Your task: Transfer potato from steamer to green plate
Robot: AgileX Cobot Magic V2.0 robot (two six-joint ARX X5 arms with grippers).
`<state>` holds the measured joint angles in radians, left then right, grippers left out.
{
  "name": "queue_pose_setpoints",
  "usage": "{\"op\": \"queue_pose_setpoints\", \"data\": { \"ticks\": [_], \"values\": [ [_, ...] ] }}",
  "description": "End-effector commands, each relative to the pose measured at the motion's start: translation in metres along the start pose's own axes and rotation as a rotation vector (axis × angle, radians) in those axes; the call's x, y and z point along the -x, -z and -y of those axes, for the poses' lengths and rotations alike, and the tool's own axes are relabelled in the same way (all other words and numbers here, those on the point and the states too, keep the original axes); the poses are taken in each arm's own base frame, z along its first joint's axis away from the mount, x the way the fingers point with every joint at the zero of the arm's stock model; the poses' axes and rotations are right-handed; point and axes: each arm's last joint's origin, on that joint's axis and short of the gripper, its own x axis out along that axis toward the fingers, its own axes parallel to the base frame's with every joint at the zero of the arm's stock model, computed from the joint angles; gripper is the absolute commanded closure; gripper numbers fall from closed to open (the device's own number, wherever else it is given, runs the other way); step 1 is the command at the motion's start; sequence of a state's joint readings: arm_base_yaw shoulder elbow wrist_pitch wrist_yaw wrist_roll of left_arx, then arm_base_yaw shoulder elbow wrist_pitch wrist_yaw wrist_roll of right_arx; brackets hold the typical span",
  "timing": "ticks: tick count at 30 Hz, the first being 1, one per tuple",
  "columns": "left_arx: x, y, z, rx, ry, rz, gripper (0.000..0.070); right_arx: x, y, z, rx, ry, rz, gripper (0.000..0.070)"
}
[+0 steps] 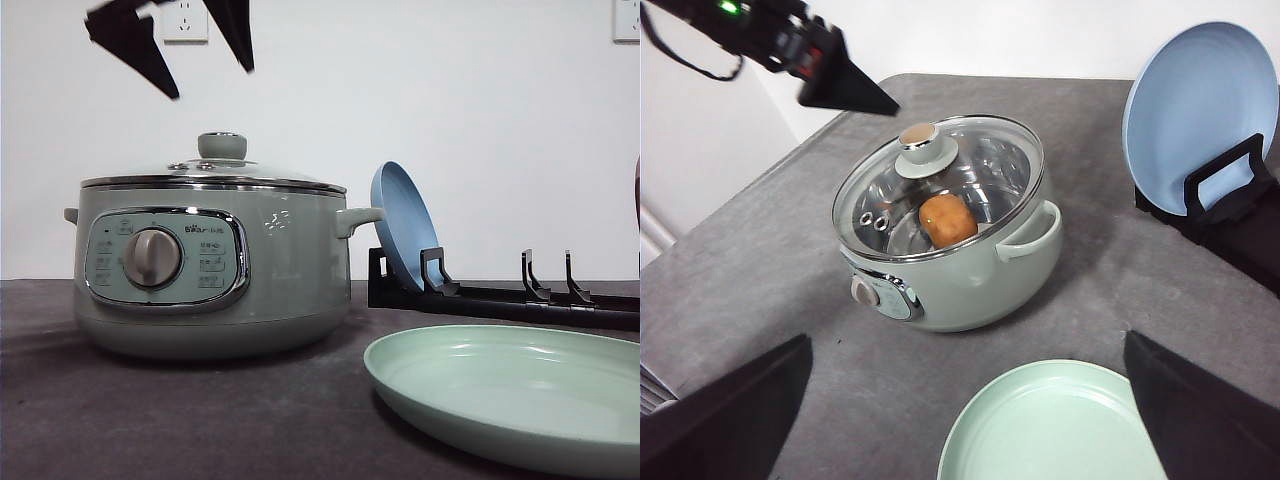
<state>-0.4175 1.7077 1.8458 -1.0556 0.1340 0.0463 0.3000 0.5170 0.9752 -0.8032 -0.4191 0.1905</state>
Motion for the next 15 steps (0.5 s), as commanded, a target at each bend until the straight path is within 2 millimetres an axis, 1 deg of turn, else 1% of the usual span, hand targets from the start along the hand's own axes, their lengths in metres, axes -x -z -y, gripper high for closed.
{"op": "queue_pose_setpoints", "data": {
  "ticks": [1, 7, 10, 15],
  "values": [
    [-0.008, -0.007, 0.001, -0.035, 0.001, 0.003, 0.0036, 0.002, -0.004, -0.002, 0.006, -0.006, 0.018, 0.0071],
    [-0.032, -0.009, -0.002, -0.065, 0.004, -0.028, 0.0036, 0.002, -0.004, -0.002, 0.006, -0.006, 0.018, 0.0071],
    [-0.038, -0.010, -0.002, -0.069, 0.004, -0.034, 0.0036, 0.002, -0.004, -0.002, 0.005, -0.006, 0.015, 0.0071],
    [-0.043, -0.009, -0.002, -0.068, 0.006, -0.044, 0.0036, 0.002, -0.003, -0.002, 0.003, -0.005, 0.010, 0.0071]
  ]
}}
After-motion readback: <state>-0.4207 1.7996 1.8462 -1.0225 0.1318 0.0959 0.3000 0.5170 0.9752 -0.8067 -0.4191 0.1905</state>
